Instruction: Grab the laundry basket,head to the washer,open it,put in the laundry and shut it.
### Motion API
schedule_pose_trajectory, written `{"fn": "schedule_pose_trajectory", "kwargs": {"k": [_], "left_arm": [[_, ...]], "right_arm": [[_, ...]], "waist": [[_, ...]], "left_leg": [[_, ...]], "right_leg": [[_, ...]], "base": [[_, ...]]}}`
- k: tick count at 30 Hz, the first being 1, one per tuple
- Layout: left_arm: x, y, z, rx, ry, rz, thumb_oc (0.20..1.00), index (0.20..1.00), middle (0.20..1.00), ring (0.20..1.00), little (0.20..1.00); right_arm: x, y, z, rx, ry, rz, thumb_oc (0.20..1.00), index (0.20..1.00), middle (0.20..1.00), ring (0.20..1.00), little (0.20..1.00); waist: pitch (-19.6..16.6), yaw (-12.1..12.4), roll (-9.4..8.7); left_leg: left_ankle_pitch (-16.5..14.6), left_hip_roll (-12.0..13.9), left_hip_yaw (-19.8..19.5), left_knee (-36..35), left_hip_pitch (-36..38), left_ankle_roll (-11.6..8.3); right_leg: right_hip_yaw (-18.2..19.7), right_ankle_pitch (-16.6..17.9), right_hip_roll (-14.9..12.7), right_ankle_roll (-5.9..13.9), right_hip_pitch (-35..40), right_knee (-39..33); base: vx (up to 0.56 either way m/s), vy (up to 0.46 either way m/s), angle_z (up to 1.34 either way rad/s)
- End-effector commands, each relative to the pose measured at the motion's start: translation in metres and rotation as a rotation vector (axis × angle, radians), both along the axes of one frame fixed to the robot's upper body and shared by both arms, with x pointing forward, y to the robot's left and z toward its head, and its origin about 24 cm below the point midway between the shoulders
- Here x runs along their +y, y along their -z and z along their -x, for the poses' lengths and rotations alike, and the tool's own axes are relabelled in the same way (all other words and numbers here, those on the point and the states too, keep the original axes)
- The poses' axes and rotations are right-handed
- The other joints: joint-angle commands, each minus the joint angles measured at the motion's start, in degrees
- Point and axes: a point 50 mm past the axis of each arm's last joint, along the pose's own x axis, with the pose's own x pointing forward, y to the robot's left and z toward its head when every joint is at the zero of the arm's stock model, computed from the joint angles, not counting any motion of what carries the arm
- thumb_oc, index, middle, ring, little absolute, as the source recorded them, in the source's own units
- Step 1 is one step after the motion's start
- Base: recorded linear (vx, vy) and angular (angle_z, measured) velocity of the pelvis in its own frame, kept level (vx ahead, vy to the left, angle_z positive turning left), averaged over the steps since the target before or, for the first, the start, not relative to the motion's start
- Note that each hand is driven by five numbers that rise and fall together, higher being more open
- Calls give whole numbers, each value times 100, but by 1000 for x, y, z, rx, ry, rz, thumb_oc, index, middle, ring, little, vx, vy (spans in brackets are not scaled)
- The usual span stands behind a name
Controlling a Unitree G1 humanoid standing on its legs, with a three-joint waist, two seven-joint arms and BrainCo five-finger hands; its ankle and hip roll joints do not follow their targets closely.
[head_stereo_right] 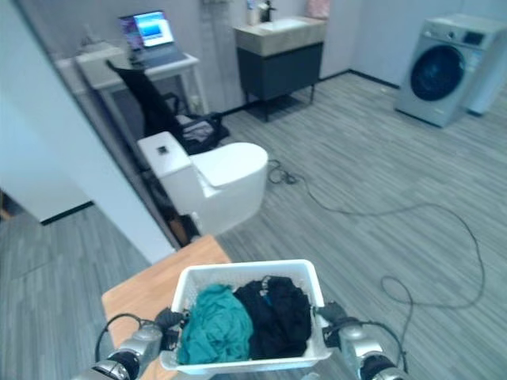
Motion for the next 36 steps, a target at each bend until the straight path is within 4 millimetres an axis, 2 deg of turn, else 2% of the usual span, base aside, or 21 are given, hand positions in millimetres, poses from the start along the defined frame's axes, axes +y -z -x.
{"fn": "schedule_pose_trajectory", "kwargs": {"k": [1,4,6,8,10,11,12,13,14,15,16,17,18,20,21,23,24,26,29,31,36], "left_arm": [[-8,-10,-22,-57,-5,41,200,200,200,200,200],[-1,-5,-12,-30,-27,38,200,200,200,200,200],[-2,-2,-7,-14,-22,36,200,200,200,200,200],[-2,-4,-9,-31,-13,38,200,200,200,200,200],[0,-3,-7,-28,-28,40,200,200,200,200,200],[-2,-3,-7,-35,-31,41,200,200,200,200,200],[-5,-3,-8,-41,-33,49,200,200,200,200,200],[-10,-1,-6,-34,-24,62,200,200,200,200,200],[-12,0,-5,-29,-15,63,200,200,200,200,200],[-17,1,-5,-26,16,59,200,200,200,200,200],[-17,1,-5,-26,16,59,200,200,200,200,200],[-19,1,-5,-30,23,57,200,200,200,200,200],[-19,2,-3,-32,20,64,200,200,200,200,200],[-19,2,-3,-27,17,61,200,200,200,200,200],[-26,0,-8,-33,123,14,200,200,200,200,200],[-25,2,-3,-33,135,-7,200,200,200,200,200],[-25,2,-3,-33,135,-7,200,200,200,200,200],[-24,2,-1,-35,120,4,200,200,200,200,200],[-21,2,-1,-35,107,-1,200,200,200,200,200],[-22,3,0,-19,123,-4,200,200,200,200,200],[-18,7,6,4,104,-9,200,200,200,200,200]], "right_arm": [[19,-23,-37,-155,8,-174,200,200,200,200,200],[3,-19,-26,-128,29,-136,200,200,200,200,200],[-4,-18,-23,-121,20,-111,200,200,200,200,200],[-11,-21,-22,-131,17,-96,200,200,200,200,200],[-12,-23,-24,-138,14,-88,200,200,200,200,200],[-11,-24,-27,-142,13,-82,200,200,200,200,200],[-10,-23,-28,-139,16,-84,200,200,200,200,200],[-9,-19,-25,-121,21,-85,200,200,200,200,200],[-9,-17,-23,-111,25,-84,200,200,200,200,200],[-8,-16,-23,-110,35,-87,200,200,200,200,200],[-8,-16,-23,-110,35,-87,200,200,200,200,200],[-6,-16,-23,-116,33,-90,200,200,200,200,200],[-4,-16,-22,-111,5,-93,200,200,200,200,200],[0,-16,-25,-118,-1,-101,200,200,200,200,200],[10,-14,-28,-102,-13,-108,200,200,200,200,200],[13,-9,-24,-75,-37,-98,200,200,200,200,200],[13,-9,-24,-75,-37,-98,200,200,200,200,200],[15,-6,-22,-50,-47,-92,200,200,200,200,200],[18,-3,-19,-40,-61,-91,200,200,200,200,200],[13,4,-8,-6,-43,-84,200,200,200,200,200],[7,7,0,2,-16,-82,200,200,200,200,200]], "waist": [[-147,-213,-218],[-203,-429,-219],[-224,-586,-248],[-191,-732,-345],[-113,-709,-422],[-46,-619,-427],[-6,-499,-453],[5,-434,-446],[9,-436,-418],[-26,-402,-349],[-38,-402,-350],[-27,-314,-288],[-19,-254,-232],[-16,-262,-216],[-58,-382,-160],[-169,-330,-97],[-166,-321,-97],[-167,-265,-91],[-160,-139,-111],[-235,-226,-165],[-290,-286,-238]], "left_leg": [[-57,-393,-399,132,-296,-218],[24,-254,-244,55,-185,-308],[9,-103,-162,250,-190,-403],[101,236,-17,825,-328,-572],[274,518,-371,1706,-523,-712],[350,350,-991,2137,-726,-677],[376,-122,-1595,2012,-937,-484],[281,-322,-1823,1702,-1037,-396],[196,-372,-1816,1341,-1032,-342],[186,-673,-2060,770,-1220,-262],[196,-673,-2059,762,-1233,-263],[300,-895,-2435,592,-1348,-243],[358,-940,-2657,374,-1274,-232],[250,-950,-2716,366,-1144,-181],[111,-946,-2474,214,-822,-59],[43,-933,-2129,15,-601,0],[44,-932,-2119,8,-592,0],[73,-887,-1784,-160,-451,-27],[186,-802,-1462,-391,-332,-136],[235,-828,-1625,-473,-228,-183],[150,-837,-1626,-406,-124,-198]], "right_leg": [[374,534,31,758,680,-888],[621,459,234,678,721,-1012],[812,429,394,597,723,-1117],[996,391,551,485,775,-1218],[1284,305,752,295,911,-1285],[1488,288,798,219,928,-1269],[1692,403,768,204,871,-1339],[1894,452,778,241,905,-1436],[1990,482,766,285,959,-1510],[2160,510,765,347,1020,-1560],[2161,515,765,346,1003,-1560],[2304,487,857,344,1049,-1540],[2378,462,904,359,1046,-1416],[2455,394,907,387,1030,-1314],[2748,352,882,463,956,-1220],[2977,448,863,596,868,-1212],[2988,448,865,597,870,-1211],[2862,634,817,683,781,-1232],[1833,860,586,722,618,-1346],[1715,837,620,660,786,-1635],[1723,823,689,610,988,-1843]], "base": [[48,-240,-100],[59,-232,-78],[65,-271,-35],[89,-328,-34],[120,-271,-78],[29,-116,-97],[5,-35,-91],[11,15,-139],[197,63,-201],[178,61,-179],[231,82,-99],[163,48,-28],[209,75,-41],[139,111,-91],[166,202,-94],[169,199,-141],[81,91,-180],[10,40,-89],[-23,-7,-91],[83,-48,-12],[50,-35,9]]}}
